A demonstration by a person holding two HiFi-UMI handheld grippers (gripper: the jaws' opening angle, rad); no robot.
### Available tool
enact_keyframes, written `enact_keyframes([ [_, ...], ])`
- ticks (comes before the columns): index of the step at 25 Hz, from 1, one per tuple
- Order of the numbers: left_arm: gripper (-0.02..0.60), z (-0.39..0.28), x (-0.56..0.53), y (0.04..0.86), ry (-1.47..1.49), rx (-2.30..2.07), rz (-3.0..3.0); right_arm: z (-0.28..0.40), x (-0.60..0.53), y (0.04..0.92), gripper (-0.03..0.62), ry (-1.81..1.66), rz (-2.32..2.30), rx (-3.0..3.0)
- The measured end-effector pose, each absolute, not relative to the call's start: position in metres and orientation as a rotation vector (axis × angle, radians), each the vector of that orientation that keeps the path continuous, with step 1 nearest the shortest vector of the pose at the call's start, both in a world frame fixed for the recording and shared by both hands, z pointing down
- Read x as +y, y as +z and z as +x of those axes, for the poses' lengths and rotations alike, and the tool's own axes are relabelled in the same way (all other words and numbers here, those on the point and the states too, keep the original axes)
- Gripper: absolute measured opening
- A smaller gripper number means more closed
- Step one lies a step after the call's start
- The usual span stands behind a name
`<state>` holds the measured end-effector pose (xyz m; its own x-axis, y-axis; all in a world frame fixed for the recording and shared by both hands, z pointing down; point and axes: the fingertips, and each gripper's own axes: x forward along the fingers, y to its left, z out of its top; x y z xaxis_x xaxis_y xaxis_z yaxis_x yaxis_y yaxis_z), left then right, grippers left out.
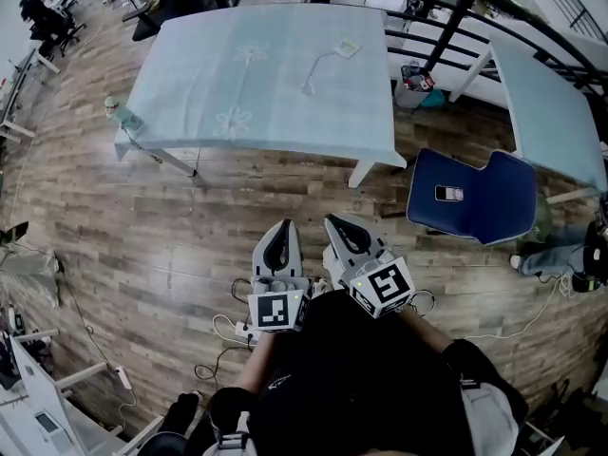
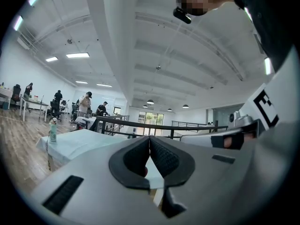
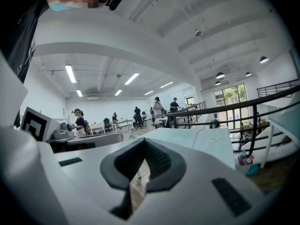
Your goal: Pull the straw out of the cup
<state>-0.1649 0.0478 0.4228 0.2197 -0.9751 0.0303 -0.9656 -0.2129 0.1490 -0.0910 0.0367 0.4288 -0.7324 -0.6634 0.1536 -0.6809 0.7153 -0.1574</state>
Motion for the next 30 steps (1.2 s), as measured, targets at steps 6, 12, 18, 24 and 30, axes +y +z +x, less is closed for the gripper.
enact_keyframes([
  [6, 0.015, -0.161, -0.020, 0.415, -0.086, -1.893, 2.363, -0.090, -0.032, 0.425, 0.008, 0.315, 1.087, -2.842],
  [12, 0.015, -0.152, -0.082, 0.401, -0.130, -1.947, 2.349, -0.080, -0.097, 0.417, 0.008, 0.276, 1.060, -2.879],
  [18, 0.015, -0.142, -0.118, 0.398, -0.156, -1.964, 2.362, -0.066, -0.137, 0.410, 0.008, 0.256, 1.084, -2.886],
  [24, 0.015, -0.132, -0.147, 0.410, -0.029, -1.898, 2.380, -0.050, -0.156, 0.414, 0.008, 0.316, 1.157, -2.860],
  [30, 0.015, -0.128, -0.185, 0.433, 0.056, -1.841, 2.359, -0.036, -0.183, 0.433, 0.008, 0.371, 1.239, -2.789],
])
